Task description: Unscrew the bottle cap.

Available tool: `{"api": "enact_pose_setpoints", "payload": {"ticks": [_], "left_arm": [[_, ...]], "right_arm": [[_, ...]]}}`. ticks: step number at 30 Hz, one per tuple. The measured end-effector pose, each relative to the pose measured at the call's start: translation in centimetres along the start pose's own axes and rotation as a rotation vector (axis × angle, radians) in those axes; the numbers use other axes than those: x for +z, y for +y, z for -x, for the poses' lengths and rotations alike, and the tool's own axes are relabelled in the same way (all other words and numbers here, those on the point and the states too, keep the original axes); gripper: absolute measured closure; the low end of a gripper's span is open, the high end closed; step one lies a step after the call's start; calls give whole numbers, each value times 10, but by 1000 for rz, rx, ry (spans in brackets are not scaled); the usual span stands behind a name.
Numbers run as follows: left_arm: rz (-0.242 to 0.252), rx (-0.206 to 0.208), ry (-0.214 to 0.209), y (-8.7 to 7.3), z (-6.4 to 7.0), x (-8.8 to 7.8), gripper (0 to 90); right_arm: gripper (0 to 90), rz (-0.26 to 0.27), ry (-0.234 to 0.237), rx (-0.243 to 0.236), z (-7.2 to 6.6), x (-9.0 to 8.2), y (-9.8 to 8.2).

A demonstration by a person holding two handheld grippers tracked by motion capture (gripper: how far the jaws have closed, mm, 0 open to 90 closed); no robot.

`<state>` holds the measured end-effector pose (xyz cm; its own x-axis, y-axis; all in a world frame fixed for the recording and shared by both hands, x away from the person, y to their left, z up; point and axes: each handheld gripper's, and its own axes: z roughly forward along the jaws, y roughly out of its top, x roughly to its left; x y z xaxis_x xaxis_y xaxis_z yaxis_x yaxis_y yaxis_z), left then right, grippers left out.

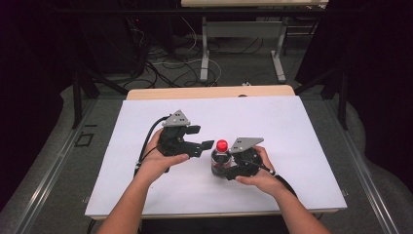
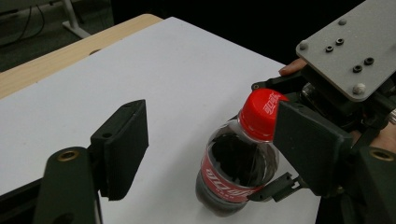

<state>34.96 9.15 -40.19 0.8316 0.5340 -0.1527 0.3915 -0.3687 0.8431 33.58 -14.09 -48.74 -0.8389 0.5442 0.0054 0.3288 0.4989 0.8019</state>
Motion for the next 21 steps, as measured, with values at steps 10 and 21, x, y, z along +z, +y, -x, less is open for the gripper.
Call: {"api": "enact_pose_setpoints", "payload": {"ticks": [10,21], "left_arm": [[-23,20,-90,6,10,7,383],[-98,31,-187,6,10,21,482]], "right_arm": [[296,0,47,9,-2,4,-2],[296,1,93,-23,-10,6,-1]]}}
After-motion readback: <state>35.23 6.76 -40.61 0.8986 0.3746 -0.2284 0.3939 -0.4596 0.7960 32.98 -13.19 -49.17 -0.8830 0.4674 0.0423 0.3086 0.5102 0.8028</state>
